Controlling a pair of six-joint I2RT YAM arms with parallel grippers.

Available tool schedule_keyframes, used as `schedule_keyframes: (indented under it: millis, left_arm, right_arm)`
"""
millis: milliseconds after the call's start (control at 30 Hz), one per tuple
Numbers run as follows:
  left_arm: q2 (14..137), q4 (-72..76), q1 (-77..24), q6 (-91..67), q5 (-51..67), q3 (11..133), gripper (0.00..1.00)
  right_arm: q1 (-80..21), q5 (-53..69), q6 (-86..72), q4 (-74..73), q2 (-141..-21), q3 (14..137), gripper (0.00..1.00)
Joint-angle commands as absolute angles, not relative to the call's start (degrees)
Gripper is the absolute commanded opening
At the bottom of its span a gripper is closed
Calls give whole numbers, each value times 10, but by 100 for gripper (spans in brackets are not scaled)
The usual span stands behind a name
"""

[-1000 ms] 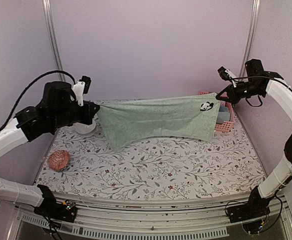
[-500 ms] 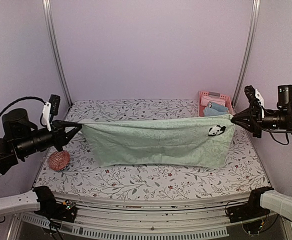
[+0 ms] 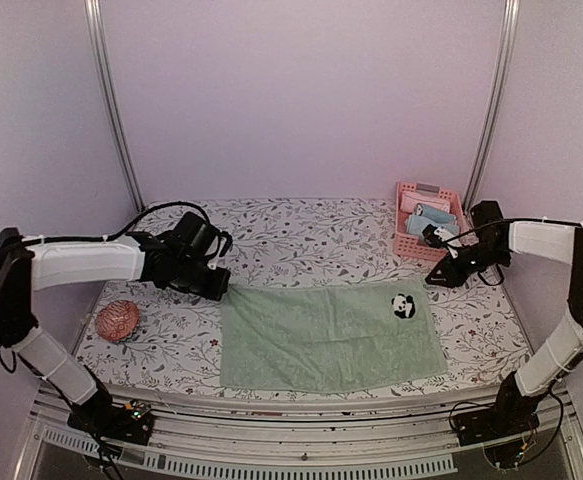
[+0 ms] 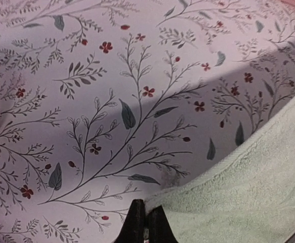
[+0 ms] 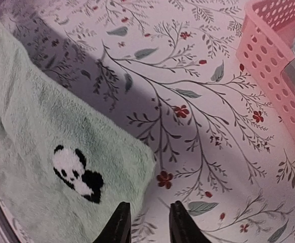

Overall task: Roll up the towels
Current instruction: Flatten out the towel at the center of the board, then adjust the towel at the center of the board.

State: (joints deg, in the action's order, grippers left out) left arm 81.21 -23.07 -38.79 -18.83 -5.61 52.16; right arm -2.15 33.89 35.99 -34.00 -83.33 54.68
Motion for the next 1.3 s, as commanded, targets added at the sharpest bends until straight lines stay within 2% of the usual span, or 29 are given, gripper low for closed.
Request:
schedule_keyframes:
  millis: [0,33,100,233,367,467,533,633,733,867,1100,1267]
  left_arm:
    - [985,-209,-339,-160,-93,661,13]
    - [1019,-228,-337,-155,-114,702,21]
    - [1057,-251,-338,-151,-133,752,31]
    - [1021,-247,-349,-160,-136,741,44]
    - [974,-259,-355,-170,-114,683,45]
    - [941,-254,-356,-175,-81,619,45]
    - [926,-246,-353,-182,-59,593,47]
    - [906,-235,-351,-193,11,569,40]
    - [876,-200,-356,-194,124,533,21]
    - [876,-204,-361,-212,211,507,1]
    - [885,-239,-410,-250,182,455,0]
    - [883,-223,-435,-293,163,406,0]
  right_arm:
    - [-19,170,287,-231,-1003,672,32]
    - [-18,172,273,-251,-1025,706,32]
    - [-18,189,253,-266,-1025,732,34]
    - [-18,255,246,-284,-949,705,42]
    - [-25,326,306,-341,-885,654,44]
    - [-37,307,341,-379,-871,627,43]
    - [-39,297,347,-392,-877,616,39]
    - [-44,323,355,-441,-891,616,32]
    - [-69,335,377,-471,-880,594,27]
    - [-89,314,448,-490,-863,543,27]
    - [-91,330,526,-535,-846,492,24]
    - [-93,292,550,-511,-856,438,24]
